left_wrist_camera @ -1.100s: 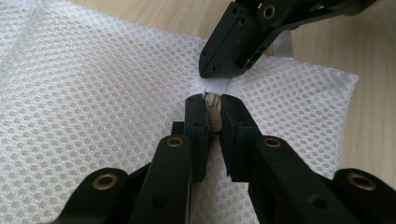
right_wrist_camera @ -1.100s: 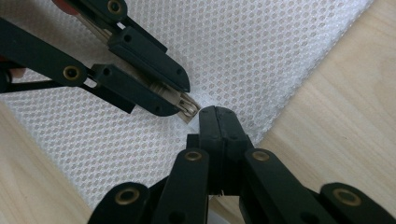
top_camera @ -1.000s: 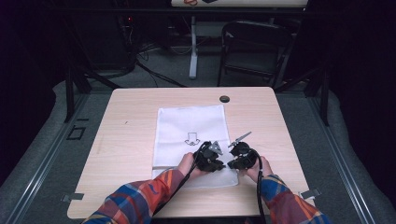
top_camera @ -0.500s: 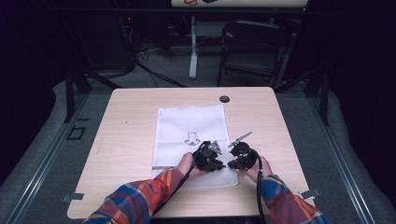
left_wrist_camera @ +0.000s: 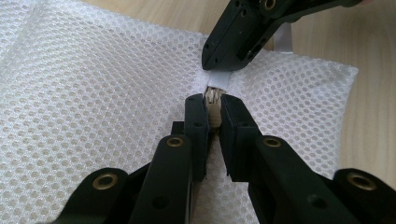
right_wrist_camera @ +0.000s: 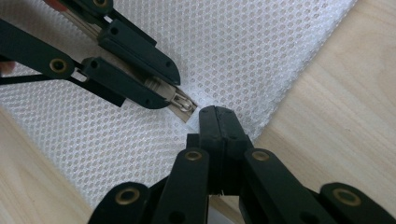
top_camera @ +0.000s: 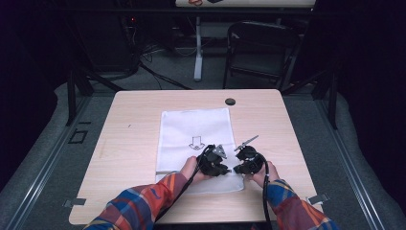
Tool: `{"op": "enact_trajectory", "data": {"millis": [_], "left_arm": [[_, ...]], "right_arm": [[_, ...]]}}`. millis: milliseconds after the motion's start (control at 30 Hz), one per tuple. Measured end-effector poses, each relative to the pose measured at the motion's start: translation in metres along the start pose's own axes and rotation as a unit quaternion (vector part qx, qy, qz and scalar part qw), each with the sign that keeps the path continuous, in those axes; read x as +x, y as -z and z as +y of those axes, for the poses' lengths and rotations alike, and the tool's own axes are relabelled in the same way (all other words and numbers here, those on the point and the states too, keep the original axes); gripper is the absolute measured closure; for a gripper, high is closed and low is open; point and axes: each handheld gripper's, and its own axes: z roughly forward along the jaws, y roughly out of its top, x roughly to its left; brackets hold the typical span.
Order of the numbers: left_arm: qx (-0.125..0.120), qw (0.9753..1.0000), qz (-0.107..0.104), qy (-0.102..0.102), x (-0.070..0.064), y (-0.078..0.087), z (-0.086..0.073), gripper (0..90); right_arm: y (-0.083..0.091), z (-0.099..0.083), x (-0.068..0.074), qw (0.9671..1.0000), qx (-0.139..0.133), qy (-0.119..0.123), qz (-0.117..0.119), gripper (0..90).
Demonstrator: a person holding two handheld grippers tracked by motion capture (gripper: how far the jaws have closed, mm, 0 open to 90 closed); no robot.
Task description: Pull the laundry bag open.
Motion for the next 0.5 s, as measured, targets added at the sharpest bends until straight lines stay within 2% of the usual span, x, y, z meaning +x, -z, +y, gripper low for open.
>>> {"op": "enact_trajectory", "data": {"millis": [133,167,267,300,333,367,400,433,467,500], "left_arm": [[0.006,1.0000,-0.003,0.006,0.0046,0.0064,-0.0047,81.9],[0.001,1.0000,-0.007,0.007,0.0052,0.0068,-0.0059,81.8],[0.008,0.9999,-0.009,0.005,0.0051,0.0073,-0.0062,81.8],[0.006,0.9998,-0.016,0.004,0.0053,0.0067,-0.0062,81.8],[0.006,0.9998,-0.018,0.003,0.0052,0.0067,-0.0062,81.7],[0.006,0.9998,-0.021,0.003,0.0054,0.0066,-0.0062,81.7],[0.007,0.9997,-0.022,0.002,0.0054,0.0065,-0.0060,81.7],[0.010,0.9997,-0.022,0.002,0.0053,0.0065,-0.0059,81.7],[0.010,0.9997,-0.023,0.004,0.0052,0.0059,-0.0061,81.6],[0.011,0.9997,-0.023,0.006,0.0053,0.0059,-0.0062,81.7]], "right_arm": [[0.0000,0.0002,-0.0003,1.0000,0.000,-0.001,-0.004,90.0],[0.0002,0.0003,-0.0003,1.0000,0.003,-0.001,-0.003,90.0],[0.0018,0.0020,0.0002,0.9998,0.018,0.007,-0.007,90.0],[-0.0001,0.0007,0.0027,0.9999,0.003,-0.010,-0.005,90.0],[0.0019,0.0014,0.0027,0.9998,0.019,0.001,-0.004,90.0],[0.0010,0.0003,0.0042,0.9999,0.012,-0.004,-0.003,90.0],[0.0023,0.0005,0.0042,0.9998,0.022,0.000,-0.002,90.0],[0.0025,0.0003,0.0048,0.9996,0.027,0.002,-0.012,90.0],[0.0019,-0.0001,0.0066,0.9997,0.023,-0.003,-0.010,90.0],[0.0023,0.0006,0.0069,0.9995,0.027,0.008,-0.013,90.0]]}}
